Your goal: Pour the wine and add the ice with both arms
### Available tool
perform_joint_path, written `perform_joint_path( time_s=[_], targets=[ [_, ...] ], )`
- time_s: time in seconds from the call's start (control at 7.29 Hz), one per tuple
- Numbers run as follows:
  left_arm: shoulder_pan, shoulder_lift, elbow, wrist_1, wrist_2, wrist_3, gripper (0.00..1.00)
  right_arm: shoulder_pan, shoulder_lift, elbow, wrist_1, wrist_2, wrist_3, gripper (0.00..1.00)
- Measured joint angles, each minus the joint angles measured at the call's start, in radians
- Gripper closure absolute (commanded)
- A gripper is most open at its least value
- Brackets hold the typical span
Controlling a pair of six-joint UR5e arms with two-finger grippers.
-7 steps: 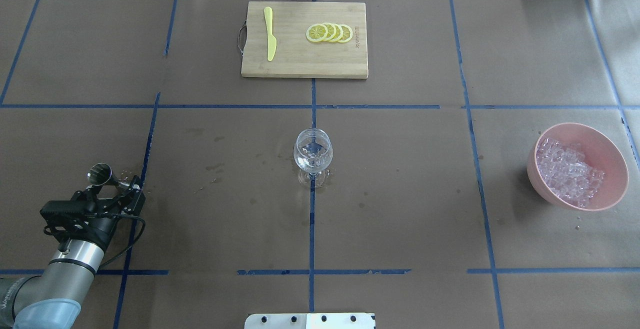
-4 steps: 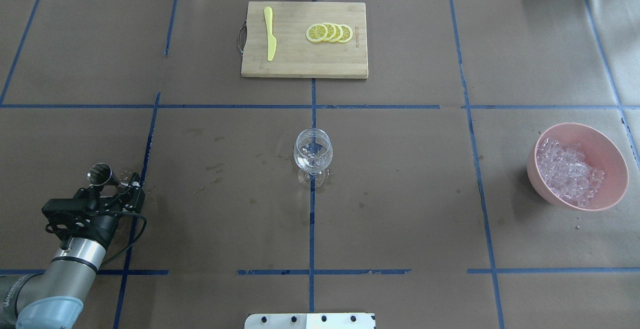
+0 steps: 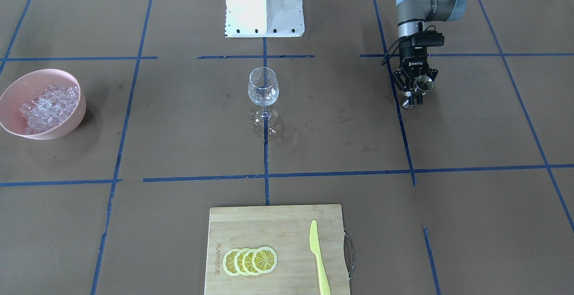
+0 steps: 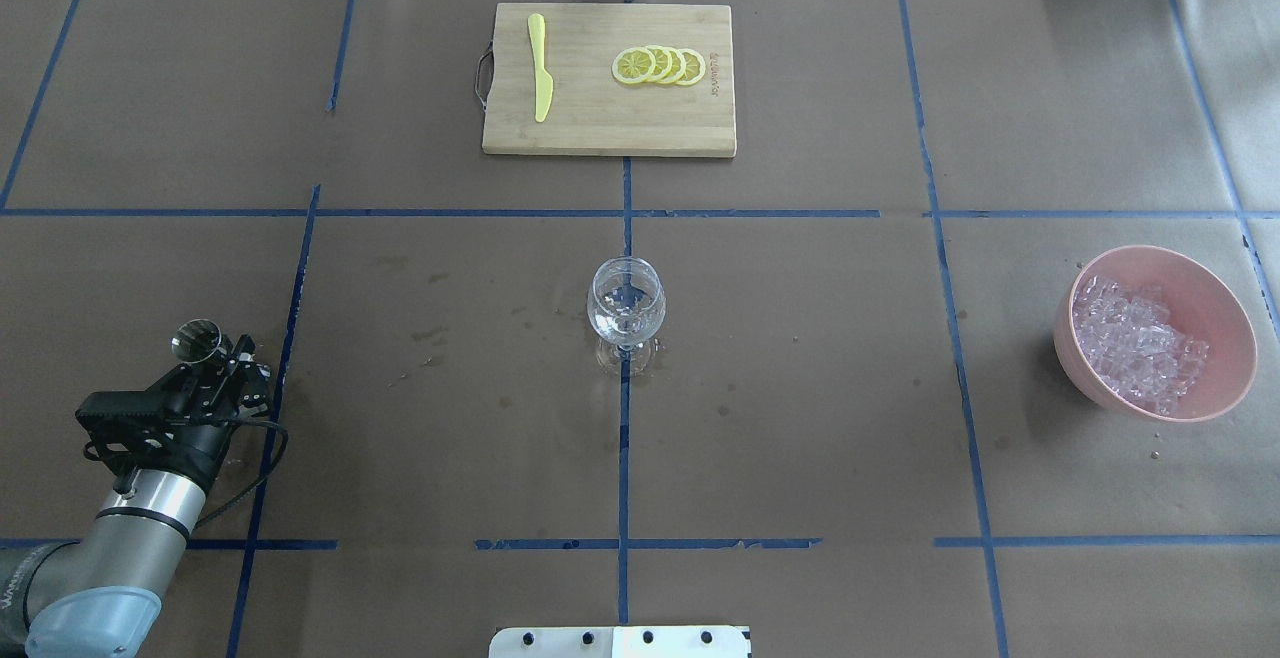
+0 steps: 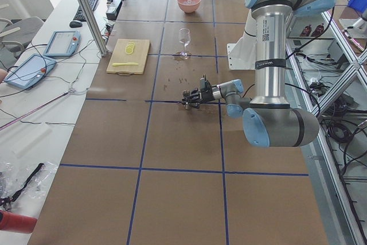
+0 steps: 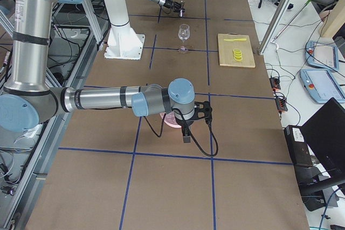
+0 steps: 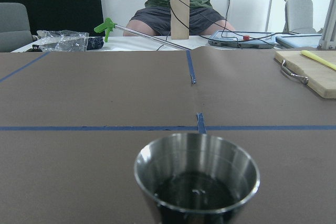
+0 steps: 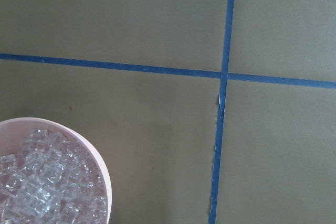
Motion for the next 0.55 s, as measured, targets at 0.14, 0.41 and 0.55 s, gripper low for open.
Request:
perform_joint_path(
  time_s=[0.14, 0.41, 0.55],
  targets=[
    [-0.012, -0.007, -0.009, 0.0, 0.0, 0.016, 1.0, 0.0, 0.0, 0.001, 0.0, 0.0, 0.0, 0.0],
    [-0.051, -0.075, -0.06, -0.001, -0.001, 0.16, 1.0, 0.0, -0.001, 0.007, 0.0, 0.0, 0.0, 0.0],
    [-0.06, -0.131, -0.082, 0.002, -0.002, 0.218, 1.0, 0.0, -0.001, 0.011, -0.001, 0.001, 0.001, 0.0]
  ],
)
